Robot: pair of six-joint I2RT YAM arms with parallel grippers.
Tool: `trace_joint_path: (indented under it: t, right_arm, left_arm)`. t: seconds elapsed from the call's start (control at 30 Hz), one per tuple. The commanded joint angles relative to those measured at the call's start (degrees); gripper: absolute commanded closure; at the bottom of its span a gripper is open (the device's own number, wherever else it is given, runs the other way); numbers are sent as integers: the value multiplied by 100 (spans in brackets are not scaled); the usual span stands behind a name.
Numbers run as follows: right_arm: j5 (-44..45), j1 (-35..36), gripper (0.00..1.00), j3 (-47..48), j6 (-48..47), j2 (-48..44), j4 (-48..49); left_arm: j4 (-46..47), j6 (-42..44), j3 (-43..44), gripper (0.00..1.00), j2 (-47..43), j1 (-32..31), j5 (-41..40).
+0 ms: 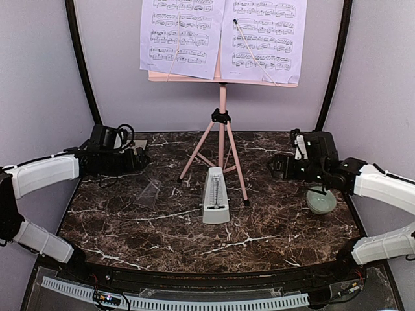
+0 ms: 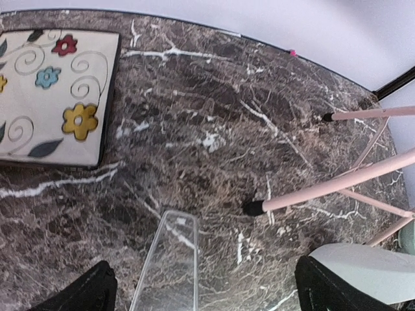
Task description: Set up the instrument practice props
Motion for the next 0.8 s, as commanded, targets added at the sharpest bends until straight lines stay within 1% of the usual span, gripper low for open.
trace_joint_path:
  t: [0.0, 0.07, 0.17, 0.23, 0.33, 0.4, 0.53, 0.63, 0.77]
  right_arm:
    - [28, -250, 0, 399, -136, -45, 47]
    - [32, -374, 0, 497, -145, -90, 11]
    - [49, -522, 0, 606, -128, -203, -64]
    - [114, -594, 0, 658, -99, -353, -185]
    - [197, -620, 0, 614, -24, -634, -318]
    - [224, -624, 0, 483, 91, -891, -356]
    - [199, -638, 0, 34, 412, -1446, -399]
    - [120, -633, 0, -271, 543, -1838, -421]
    - [120, -638, 0, -680, 631, -2130, -347]
  left_arm:
    - [-641, 542, 1046, 1, 282, 107, -35]
    - [-782, 694, 1448, 1, 425, 124, 1]
    - [-686, 745, 1794, 1, 482, 180, 180]
    - [-675, 662, 1958, 1, 514, 262, 342]
    - [-902, 548, 2221, 1, 647, 291, 423]
    - [-978, 464, 2231, 1, 663, 291, 410]
    - [-967, 318, 1897, 1, 504, 295, 347]
    - [-895, 140, 1343, 1, 226, 294, 262]
    - [-821, 99, 622, 1, -130, 290, 193]
